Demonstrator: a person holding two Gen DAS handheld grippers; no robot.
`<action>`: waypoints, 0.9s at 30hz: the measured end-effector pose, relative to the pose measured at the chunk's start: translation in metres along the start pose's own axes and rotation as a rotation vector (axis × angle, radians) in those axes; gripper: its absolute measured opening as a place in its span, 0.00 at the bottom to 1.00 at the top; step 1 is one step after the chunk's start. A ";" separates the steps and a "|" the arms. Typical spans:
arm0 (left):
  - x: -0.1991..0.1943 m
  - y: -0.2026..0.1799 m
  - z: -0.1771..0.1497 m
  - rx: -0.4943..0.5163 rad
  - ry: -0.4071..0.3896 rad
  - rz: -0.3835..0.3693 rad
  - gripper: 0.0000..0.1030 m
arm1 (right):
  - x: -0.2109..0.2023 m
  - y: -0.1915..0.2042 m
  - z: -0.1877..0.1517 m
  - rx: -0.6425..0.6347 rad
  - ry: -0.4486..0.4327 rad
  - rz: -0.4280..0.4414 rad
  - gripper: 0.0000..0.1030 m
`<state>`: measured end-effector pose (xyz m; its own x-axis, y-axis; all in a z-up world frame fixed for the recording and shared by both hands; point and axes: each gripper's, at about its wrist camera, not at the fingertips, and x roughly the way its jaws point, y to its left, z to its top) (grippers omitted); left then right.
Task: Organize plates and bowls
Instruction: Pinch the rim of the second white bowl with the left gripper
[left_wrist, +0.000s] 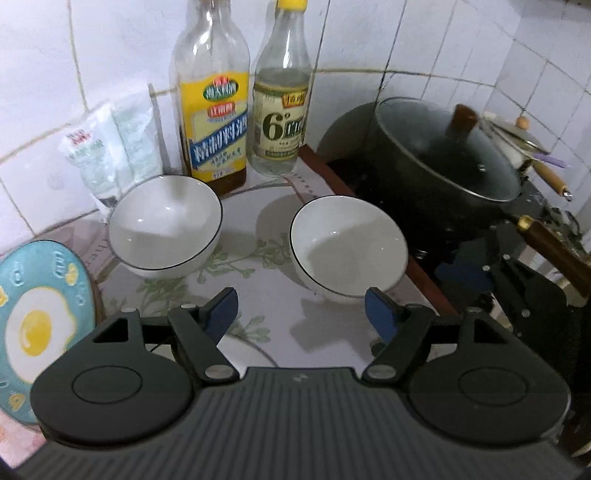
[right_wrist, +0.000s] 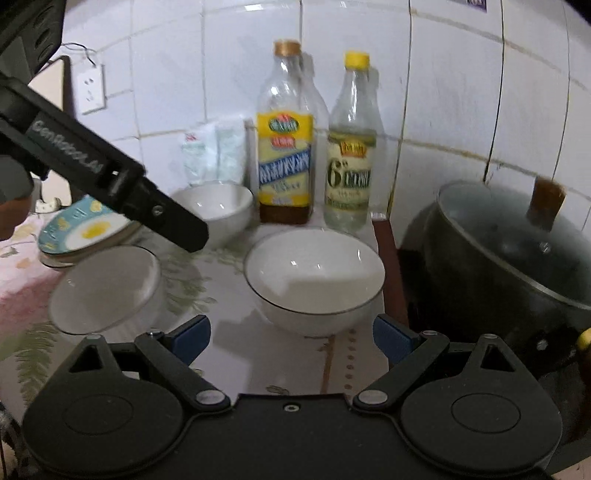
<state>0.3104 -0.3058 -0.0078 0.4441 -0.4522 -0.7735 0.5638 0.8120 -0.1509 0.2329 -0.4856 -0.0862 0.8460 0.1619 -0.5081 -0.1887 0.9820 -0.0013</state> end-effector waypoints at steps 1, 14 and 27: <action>0.009 0.000 0.002 -0.011 0.008 -0.001 0.71 | 0.007 -0.004 -0.001 0.007 0.007 0.006 0.94; 0.078 -0.001 0.019 -0.041 0.057 0.026 0.46 | 0.071 -0.029 -0.009 0.018 0.043 0.030 0.94; 0.068 -0.007 0.010 -0.040 0.092 -0.031 0.17 | 0.066 -0.033 -0.008 0.030 0.034 0.095 0.93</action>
<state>0.3431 -0.3460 -0.0529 0.3596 -0.4431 -0.8212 0.5472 0.8130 -0.1991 0.2915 -0.5084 -0.1264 0.8072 0.2515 -0.5340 -0.2519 0.9649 0.0738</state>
